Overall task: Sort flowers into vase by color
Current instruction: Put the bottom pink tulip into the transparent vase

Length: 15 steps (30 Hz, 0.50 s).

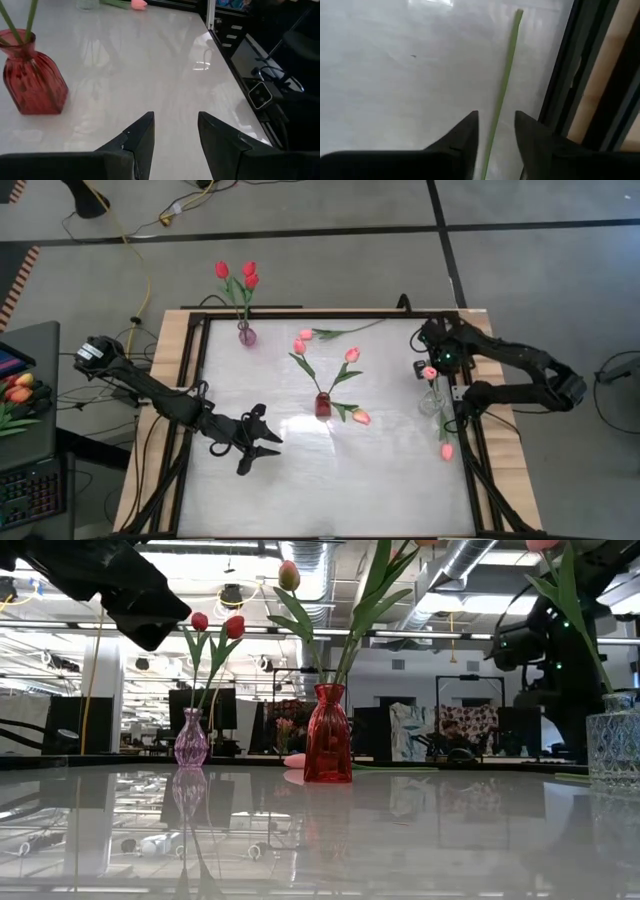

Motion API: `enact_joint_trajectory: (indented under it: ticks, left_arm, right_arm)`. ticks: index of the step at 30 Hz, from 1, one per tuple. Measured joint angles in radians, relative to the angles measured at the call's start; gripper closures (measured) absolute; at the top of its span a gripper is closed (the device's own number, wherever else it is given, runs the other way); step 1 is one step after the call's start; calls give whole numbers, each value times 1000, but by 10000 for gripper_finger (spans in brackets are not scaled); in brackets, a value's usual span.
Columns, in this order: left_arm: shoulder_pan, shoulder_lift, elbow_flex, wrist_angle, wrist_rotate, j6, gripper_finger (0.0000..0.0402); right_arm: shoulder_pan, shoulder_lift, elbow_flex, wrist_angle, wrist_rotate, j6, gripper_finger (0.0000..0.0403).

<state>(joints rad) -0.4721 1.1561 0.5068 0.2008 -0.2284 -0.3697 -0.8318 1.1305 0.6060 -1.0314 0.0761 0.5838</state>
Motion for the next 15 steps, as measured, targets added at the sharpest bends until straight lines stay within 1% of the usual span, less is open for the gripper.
enact_joint_trajectory:
  ticks: [4, 7, 11, 15]
  left_arm:
    - [0, 0, 0, 0, 0, -2, 262]
    - [0, 0, 0, 0, 8, -3, 262]
    - [0, 0, 1, 0, 15, -18, 262]
    - [0, 0, 1, 0, 14, -19, 262]
  right_arm:
    - [1, 0, -28, 2, 0, 15, 200]
    - [1, 0, -55, 15, -13, 26, 181]
    - [3, 3, -86, 52, -92, 29, 176]
    - [30, 3, -93, 63, -104, 29, 182]
